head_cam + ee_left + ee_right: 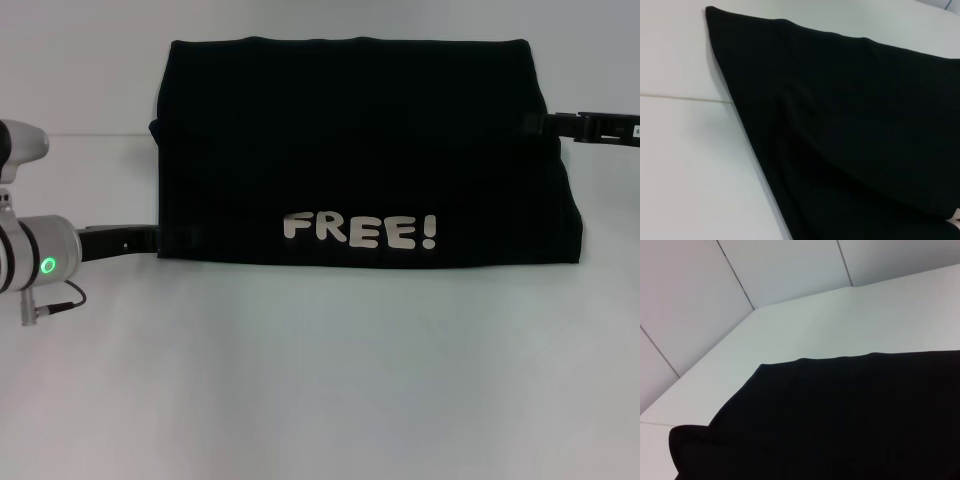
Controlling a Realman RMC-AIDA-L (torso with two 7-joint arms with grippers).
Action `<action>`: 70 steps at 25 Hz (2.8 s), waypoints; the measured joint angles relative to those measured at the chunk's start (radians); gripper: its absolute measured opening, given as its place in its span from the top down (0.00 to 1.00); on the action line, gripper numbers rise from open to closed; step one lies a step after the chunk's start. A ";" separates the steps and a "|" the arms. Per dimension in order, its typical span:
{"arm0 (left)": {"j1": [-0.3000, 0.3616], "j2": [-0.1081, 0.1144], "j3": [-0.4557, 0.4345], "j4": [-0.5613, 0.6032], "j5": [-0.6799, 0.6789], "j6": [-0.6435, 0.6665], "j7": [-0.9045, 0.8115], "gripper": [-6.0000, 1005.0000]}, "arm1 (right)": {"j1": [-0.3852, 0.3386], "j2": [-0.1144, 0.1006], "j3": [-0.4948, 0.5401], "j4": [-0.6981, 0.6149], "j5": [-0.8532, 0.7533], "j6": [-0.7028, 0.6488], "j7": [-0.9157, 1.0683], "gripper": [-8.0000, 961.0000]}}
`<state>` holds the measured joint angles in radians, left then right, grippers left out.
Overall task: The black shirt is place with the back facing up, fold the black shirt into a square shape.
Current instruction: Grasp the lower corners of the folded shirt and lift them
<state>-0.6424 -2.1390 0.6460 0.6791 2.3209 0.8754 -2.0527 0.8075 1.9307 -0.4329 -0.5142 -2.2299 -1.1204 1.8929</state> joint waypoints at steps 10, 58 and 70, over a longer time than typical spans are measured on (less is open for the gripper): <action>-0.016 0.002 0.046 -0.022 0.000 -0.007 0.010 0.20 | -0.004 0.000 -0.003 0.000 0.000 0.011 0.002 0.33; -0.037 0.017 0.073 -0.004 0.037 -0.006 0.012 0.98 | -0.046 -0.002 -0.186 0.023 -0.199 0.079 0.313 0.33; -0.037 0.020 0.073 -0.004 0.038 -0.009 0.013 0.98 | -0.042 0.014 -0.201 0.046 -0.200 0.132 0.313 0.40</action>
<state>-0.6795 -2.1185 0.7186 0.6749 2.3593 0.8660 -2.0401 0.7654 1.9444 -0.6336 -0.4684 -2.4298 -0.9888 2.2057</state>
